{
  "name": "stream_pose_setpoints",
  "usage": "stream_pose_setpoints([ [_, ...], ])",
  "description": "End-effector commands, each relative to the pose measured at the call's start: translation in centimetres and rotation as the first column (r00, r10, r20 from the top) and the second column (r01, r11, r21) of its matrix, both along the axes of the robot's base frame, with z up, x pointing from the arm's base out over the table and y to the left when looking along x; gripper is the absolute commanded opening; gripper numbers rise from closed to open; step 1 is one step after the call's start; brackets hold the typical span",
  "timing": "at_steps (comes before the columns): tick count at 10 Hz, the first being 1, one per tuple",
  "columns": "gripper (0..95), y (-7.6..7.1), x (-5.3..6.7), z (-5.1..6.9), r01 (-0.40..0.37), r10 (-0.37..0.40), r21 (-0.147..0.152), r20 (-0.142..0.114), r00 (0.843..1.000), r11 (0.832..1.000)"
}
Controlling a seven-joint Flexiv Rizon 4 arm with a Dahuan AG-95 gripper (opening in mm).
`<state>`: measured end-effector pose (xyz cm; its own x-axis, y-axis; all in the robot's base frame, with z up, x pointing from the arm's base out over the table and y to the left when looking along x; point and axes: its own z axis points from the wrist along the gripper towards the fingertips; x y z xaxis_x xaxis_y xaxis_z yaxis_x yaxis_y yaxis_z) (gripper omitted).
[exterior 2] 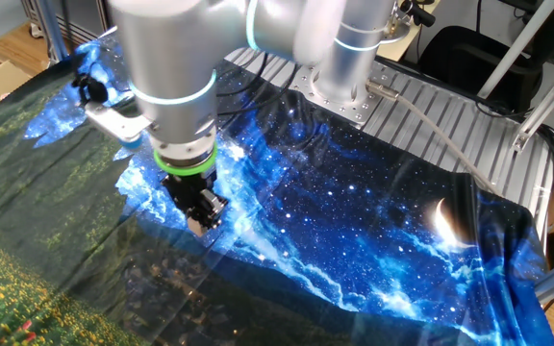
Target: Pick up the small block on the left and move it to the right
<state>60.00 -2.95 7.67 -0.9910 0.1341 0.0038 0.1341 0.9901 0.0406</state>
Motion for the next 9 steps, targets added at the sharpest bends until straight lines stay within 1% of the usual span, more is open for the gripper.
stream_pose_setpoints([
  [1,0.0,-0.01,0.10,-0.10,0.002,-0.002,-0.001,0.001,1.000,1.000],
  [2,0.0,-0.01,0.10,-0.10,-0.002,0.002,-0.018,0.000,1.000,1.000],
  [4,0.0,-0.01,0.10,-0.10,-0.012,0.013,-0.022,0.003,1.000,1.000],
  [8,0.0,-0.01,0.10,-0.10,-0.062,0.063,-0.030,0.008,0.998,0.998],
  [9,0.0,-0.01,0.10,-0.10,-0.077,0.078,-0.038,0.007,0.997,0.996],
])
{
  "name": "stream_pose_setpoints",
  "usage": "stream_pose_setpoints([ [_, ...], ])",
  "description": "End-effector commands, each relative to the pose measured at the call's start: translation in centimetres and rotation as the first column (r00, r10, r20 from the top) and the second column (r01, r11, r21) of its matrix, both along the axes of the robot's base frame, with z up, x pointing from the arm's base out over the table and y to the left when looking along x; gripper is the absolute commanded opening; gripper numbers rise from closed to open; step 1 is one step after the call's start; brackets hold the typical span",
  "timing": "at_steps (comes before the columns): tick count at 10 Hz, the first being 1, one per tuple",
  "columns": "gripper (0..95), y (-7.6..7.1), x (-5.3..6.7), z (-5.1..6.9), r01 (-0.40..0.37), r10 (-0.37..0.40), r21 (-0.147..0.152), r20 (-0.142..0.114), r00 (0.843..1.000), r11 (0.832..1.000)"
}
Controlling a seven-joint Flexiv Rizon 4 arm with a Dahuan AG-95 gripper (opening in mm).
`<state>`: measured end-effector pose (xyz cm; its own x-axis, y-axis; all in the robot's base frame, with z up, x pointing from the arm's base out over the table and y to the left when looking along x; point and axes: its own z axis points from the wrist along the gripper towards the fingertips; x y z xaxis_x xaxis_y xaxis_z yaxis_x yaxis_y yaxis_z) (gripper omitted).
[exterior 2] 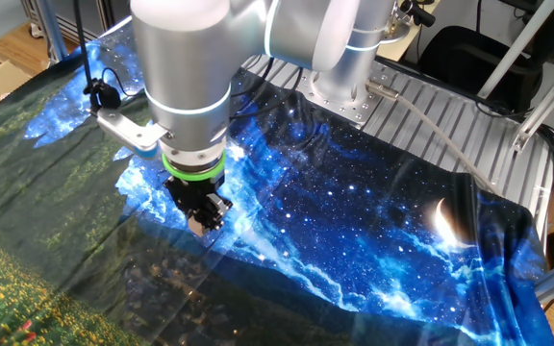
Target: Pick up the small block on the left and move it to the right
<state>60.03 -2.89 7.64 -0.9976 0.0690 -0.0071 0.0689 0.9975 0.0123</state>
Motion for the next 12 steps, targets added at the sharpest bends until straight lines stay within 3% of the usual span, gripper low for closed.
stream_pose_setpoints([
  [1,0.0,-0.07,0.07,-0.07,-0.018,0.018,-0.006,0.000,1.000,1.000],
  [5,0.0,-0.07,0.07,-0.07,-0.043,0.043,-0.013,0.006,0.999,0.999],
  [12,0.0,-0.06,0.08,-0.09,-0.030,0.029,0.002,0.006,1.000,1.000],
])
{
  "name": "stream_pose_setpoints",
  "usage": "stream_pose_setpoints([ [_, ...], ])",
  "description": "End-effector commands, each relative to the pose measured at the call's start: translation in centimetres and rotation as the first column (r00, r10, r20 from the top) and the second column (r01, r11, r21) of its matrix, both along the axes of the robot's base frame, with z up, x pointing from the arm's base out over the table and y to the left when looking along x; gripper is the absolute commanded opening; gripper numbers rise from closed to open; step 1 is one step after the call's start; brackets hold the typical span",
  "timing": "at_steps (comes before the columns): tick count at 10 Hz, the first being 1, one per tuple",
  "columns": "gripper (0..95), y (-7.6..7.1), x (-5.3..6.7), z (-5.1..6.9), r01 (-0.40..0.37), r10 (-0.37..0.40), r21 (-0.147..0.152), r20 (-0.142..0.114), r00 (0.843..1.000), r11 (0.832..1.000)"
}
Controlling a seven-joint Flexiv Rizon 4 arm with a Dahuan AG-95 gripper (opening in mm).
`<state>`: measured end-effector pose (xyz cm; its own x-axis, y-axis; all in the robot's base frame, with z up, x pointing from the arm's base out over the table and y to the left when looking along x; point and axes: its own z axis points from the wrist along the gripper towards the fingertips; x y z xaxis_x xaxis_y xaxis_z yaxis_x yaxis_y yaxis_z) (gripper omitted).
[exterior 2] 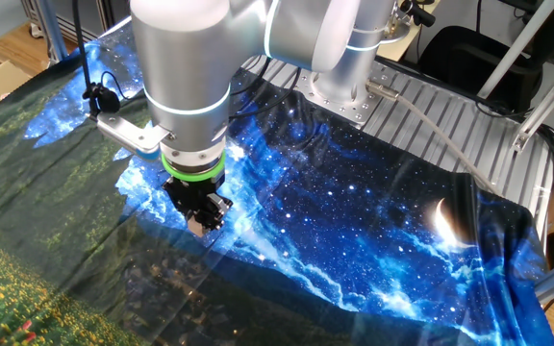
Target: Pick up the small block on the left and move it to the right
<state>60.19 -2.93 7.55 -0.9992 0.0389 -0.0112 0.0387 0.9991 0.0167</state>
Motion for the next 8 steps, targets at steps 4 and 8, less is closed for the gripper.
stream_pose_setpoints([
  [4,0.0,0.02,-0.06,-0.08,0.000,0.000,0.002,0.001,1.000,1.000],
  [8,0.0,0.37,-0.09,-0.39,0.000,0.000,0.005,0.004,1.000,1.000],
])
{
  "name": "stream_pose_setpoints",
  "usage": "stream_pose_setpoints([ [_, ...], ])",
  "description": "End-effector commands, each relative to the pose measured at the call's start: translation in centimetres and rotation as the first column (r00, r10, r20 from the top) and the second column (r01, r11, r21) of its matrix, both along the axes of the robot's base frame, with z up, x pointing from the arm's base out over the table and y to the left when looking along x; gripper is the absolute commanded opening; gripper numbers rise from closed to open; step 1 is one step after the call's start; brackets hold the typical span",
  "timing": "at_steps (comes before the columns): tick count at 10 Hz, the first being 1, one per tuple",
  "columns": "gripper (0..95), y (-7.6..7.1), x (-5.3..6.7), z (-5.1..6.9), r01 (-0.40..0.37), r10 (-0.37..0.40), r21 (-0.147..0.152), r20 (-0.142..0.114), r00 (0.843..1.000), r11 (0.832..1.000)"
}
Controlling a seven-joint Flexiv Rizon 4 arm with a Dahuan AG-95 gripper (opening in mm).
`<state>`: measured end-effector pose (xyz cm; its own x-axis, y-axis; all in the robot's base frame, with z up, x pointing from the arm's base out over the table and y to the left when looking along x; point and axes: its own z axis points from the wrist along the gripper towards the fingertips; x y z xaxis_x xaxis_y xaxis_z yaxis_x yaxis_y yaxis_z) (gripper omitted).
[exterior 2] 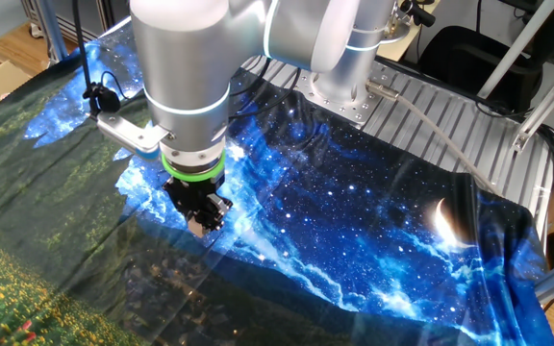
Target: Pick up the small block on the left and move it to the right
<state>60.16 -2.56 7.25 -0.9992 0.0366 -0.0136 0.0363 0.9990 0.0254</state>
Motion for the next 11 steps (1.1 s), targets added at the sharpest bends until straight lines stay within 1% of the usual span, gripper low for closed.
stream_pose_setpoints([
  [1,0.0,0.5,-0.2,-0.1,0.010,-0.010,0.000,0.003,1.000,1.000],
  [2,0.0,0.9,-0.4,-0.1,0.017,-0.017,-0.003,0.004,1.000,1.000],
  [4,0.0,2.2,-0.8,-0.1,0.038,-0.038,-0.005,0.002,0.999,0.999],
  [6,0.0,3.2,-1.0,0.0,0.049,-0.049,-0.003,0.000,0.999,0.999],
  [10,0.0,5.2,-1.2,-0.2,0.075,-0.075,0.003,-0.001,0.997,0.997],
  [11,0.0,5.5,-1.3,-0.3,0.080,-0.080,0.004,-0.001,0.997,0.997],
])
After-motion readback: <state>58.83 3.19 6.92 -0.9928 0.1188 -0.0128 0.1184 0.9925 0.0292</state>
